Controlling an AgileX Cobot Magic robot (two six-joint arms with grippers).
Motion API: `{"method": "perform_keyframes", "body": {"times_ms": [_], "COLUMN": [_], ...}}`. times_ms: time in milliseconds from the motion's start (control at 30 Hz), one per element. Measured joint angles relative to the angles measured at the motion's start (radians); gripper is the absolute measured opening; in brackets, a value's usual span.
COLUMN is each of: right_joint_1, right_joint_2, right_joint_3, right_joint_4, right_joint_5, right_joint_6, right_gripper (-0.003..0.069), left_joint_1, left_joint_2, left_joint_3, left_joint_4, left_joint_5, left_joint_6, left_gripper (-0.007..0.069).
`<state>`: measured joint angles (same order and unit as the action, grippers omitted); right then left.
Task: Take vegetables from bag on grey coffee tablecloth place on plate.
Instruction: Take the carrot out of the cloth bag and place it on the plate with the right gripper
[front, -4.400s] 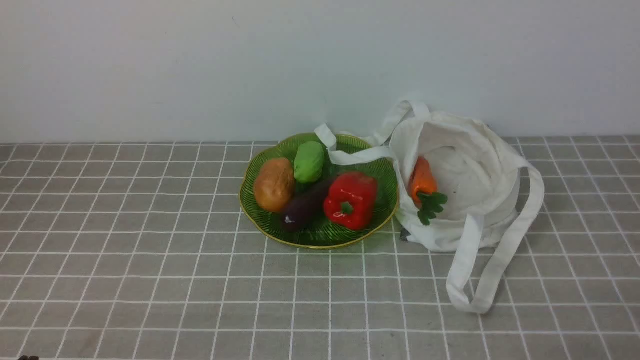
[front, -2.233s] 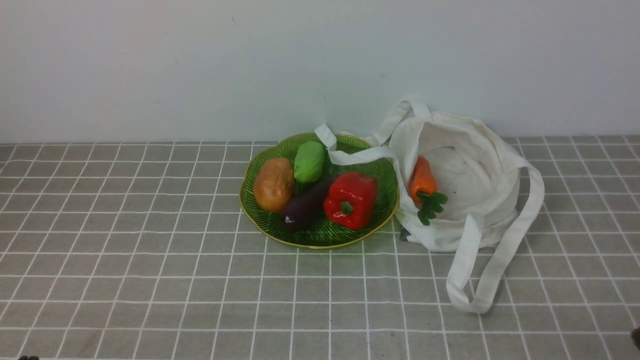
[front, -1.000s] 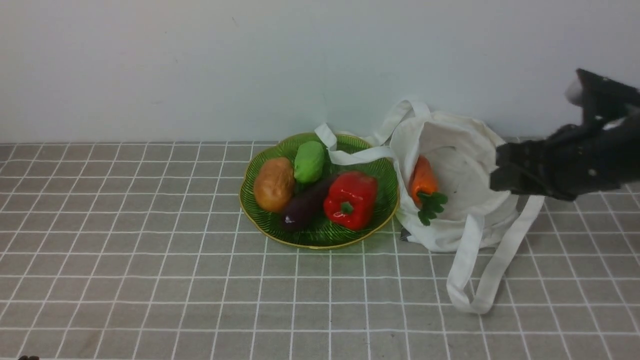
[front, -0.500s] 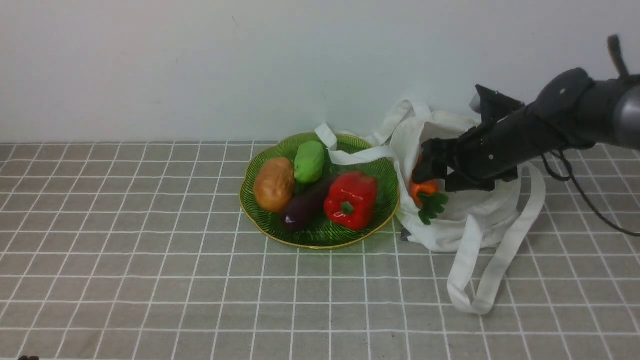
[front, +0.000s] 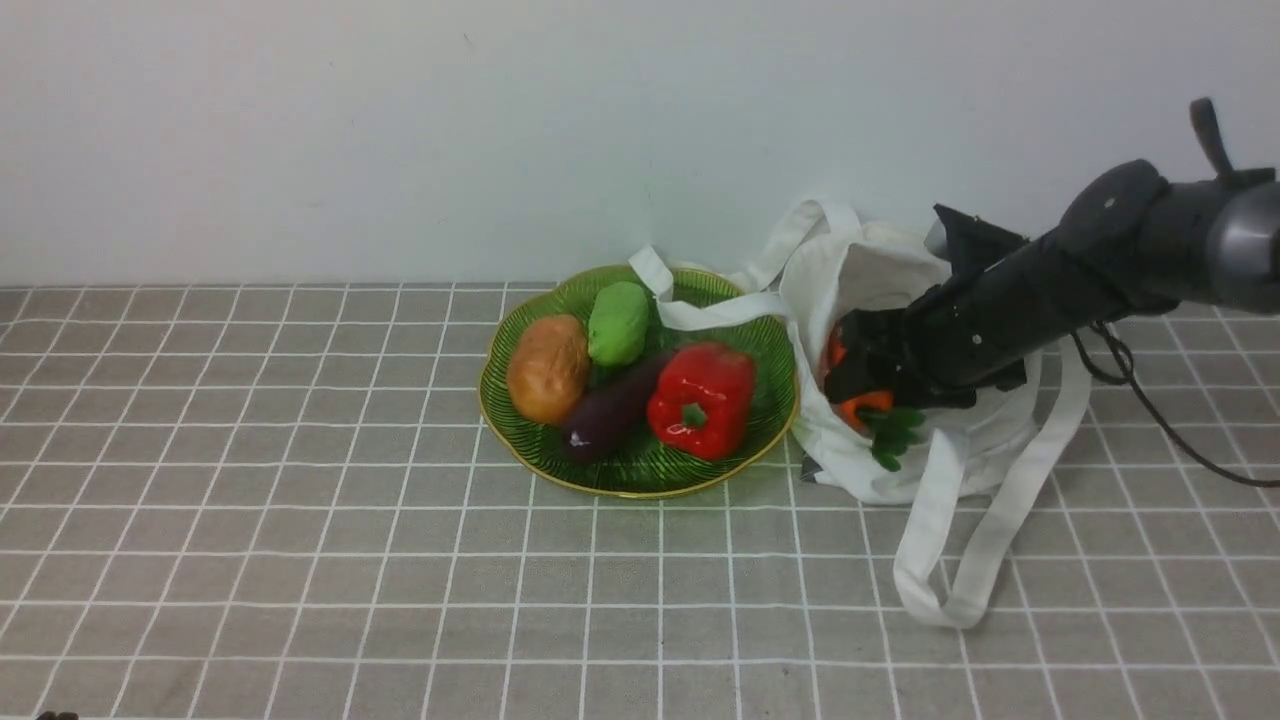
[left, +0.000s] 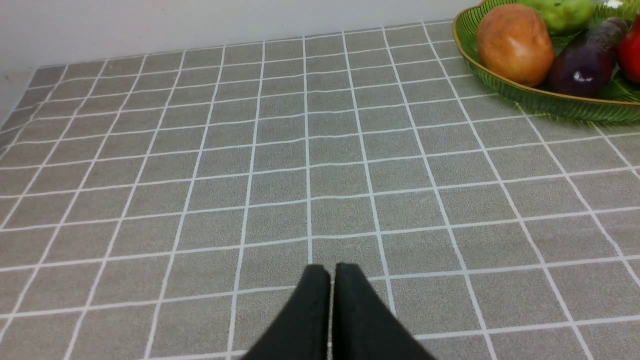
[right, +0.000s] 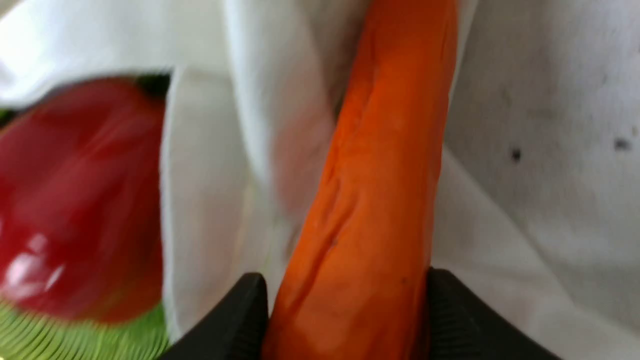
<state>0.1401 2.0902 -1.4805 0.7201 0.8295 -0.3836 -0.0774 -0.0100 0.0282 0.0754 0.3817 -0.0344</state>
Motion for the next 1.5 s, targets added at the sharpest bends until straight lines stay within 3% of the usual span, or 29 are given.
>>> {"method": "perform_keyframes", "body": {"times_ms": [300,433,500,567,633,733,900,1000,1233,1333,1500], "right_joint_1": [-0.075,0.007,0.094,0.161,0.271,0.352,0.399,0.4,0.401,0.401,0.401], "right_joint_2": [-0.254,-0.32,-0.319,-0.305,-0.262,-0.201,-0.106,-0.075,-0.037,-0.038,-0.087], "right_joint_3": [0.0,-0.001,-0.001,-0.001,-0.001,-0.001,-0.001,-0.001,0.0,0.0,0.0], "right_joint_4": [-0.118,-0.098,-0.091,-0.089,-0.079,-0.069,-0.039,-0.019,0.046,0.048,0.047], "right_joint_5": [0.155,0.155,0.132,0.09,-0.042,-0.232,-0.458,-0.507,-0.516,-0.512,-0.456], "right_joint_6": [0.097,0.097,0.097,0.097,0.114,0.155,0.238,0.273,0.303,0.295,0.247], "right_gripper": [0.0365,0.0365,0.0365,0.0365,0.0365,0.0365,0.0365,0.0373,0.0552,0.0662,0.0688], "left_joint_1": [0.0,0.0,0.0,0.0,0.0,0.0,0.0,0.0,0.0,0.0,0.0], "left_joint_2": [0.0,0.0,0.0,0.0,0.0,0.0,0.0,0.0,0.0,0.0,0.0], "left_joint_3": [0.0,0.0,0.0,0.0,0.0,0.0,0.0,0.0,0.0,0.0,0.0], "left_joint_4": [0.0,0.0,0.0,0.0,0.0,0.0,0.0,0.0,0.0,0.0,0.0], "left_joint_5": [0.0,0.0,0.0,0.0,0.0,0.0,0.0,0.0,0.0,0.0,0.0], "left_joint_6": [0.0,0.0,0.0,0.0,0.0,0.0,0.0,0.0,0.0,0.0,0.0], "left_gripper": [-0.0005,-0.0005,-0.0005,-0.0005,-0.0005,-0.0005,-0.0005,-0.0005,-0.0005,-0.0005,-0.0005]}}
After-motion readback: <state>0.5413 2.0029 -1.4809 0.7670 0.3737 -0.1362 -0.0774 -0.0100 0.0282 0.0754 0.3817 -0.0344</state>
